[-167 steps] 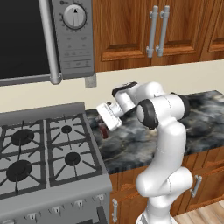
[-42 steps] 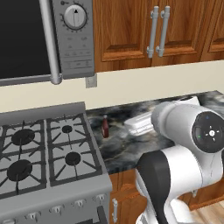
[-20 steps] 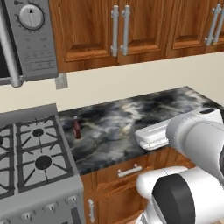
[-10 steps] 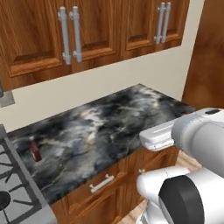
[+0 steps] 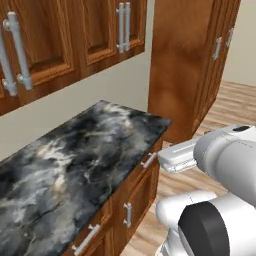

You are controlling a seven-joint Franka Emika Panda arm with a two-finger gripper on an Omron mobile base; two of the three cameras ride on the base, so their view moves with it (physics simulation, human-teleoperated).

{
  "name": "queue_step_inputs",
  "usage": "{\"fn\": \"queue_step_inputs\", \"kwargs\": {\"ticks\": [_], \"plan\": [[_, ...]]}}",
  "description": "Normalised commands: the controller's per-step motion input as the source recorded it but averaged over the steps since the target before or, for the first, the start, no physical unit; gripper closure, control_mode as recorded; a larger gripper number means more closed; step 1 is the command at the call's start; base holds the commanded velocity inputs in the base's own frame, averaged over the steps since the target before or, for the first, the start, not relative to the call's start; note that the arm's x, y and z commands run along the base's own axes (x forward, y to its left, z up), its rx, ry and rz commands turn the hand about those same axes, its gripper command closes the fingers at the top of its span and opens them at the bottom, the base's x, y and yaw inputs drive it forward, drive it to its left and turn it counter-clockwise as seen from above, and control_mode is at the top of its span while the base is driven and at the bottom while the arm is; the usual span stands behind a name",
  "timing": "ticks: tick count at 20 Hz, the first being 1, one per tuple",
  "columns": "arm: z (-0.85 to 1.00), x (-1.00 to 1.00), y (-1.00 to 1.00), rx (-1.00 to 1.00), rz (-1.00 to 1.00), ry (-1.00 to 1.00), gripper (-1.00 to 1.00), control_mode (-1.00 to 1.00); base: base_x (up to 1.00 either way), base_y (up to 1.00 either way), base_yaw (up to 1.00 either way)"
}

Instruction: Collect the turmeric, ketchup, and shaker from the cabinet and place them next to the stove.

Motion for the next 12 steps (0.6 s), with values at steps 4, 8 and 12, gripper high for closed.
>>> {"fn": "queue_step_inputs", "kwargs": {"ticks": [4,8,12], "plan": [[0.0,0.0,0.0,0.0,0.0,0.0,-1.0,1.0,0.44,-0.62,-0.47],[0.0,0.0,0.0,0.0,0.0,0.0,-1.0,1.0,0.45,-0.51,-0.51],[0.0,0.0,0.0,0.0,0.0,0.0,-1.0,1.0,0.42,-0.48,-0.54]]}}
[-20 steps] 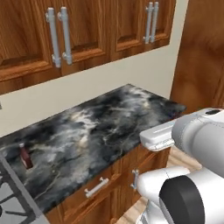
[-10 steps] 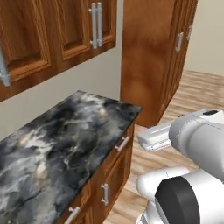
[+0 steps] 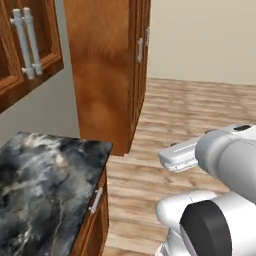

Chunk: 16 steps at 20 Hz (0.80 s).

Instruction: Collect the turmeric, ketchup, and shaker from the cabinet and place them next to the stove.

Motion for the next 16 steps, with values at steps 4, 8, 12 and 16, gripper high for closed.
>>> {"fn": "queue_step_inputs", "kwargs": {"ticks": [4,8,12,16], "plan": [[0.0,0.0,0.0,0.0,0.0,0.0,-1.0,1.0,0.35,-0.43,-0.58],[0.0,0.0,0.0,0.0,0.0,0.0,-1.0,1.0,0.32,-0.32,-0.61],[0.0,0.0,0.0,0.0,0.0,0.0,-1.0,1.0,0.45,-0.05,-0.62],[0.0,0.0,0.0,0.0,0.0,0.0,-1.0,1.0,0.77,0.0,-0.53]]}}
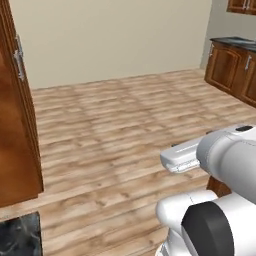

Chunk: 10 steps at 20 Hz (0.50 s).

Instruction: Collect the turmeric, ketchup, and shaker from the cabinet and place them next to the stove.

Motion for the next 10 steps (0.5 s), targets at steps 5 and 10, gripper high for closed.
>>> {"fn": "queue_step_inputs", "kwargs": {"ticks": [5,10], "plan": [[0.0,0.0,0.0,0.0,0.0,0.0,-1.0,1.0,0.98,0.0,-0.46],[0.0,0.0,0.0,0.0,0.0,0.0,-1.0,1.0,1.0,0.0,-0.43]]}}
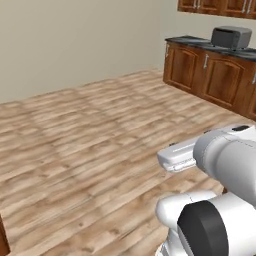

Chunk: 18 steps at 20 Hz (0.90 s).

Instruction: Collect the turmeric, ketchup, and shaker from the cabinet and place them next to the stove.

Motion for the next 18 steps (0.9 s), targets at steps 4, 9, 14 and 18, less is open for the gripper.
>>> {"fn": "queue_step_inputs", "kwargs": {"ticks": [4,9,14,18], "plan": [[0.0,0.0,0.0,0.0,0.0,0.0,-1.0,1.0,1.0,0.0,-0.44],[0.0,0.0,0.0,0.0,0.0,0.0,-1.0,1.0,0.99,0.0,-0.45],[0.0,0.0,0.0,0.0,0.0,0.0,-1.0,1.0,1.0,0.0,-0.44],[0.0,0.0,0.0,0.0,0.0,0.0,-1.0,1.0,1.0,0.0,-0.45]]}}
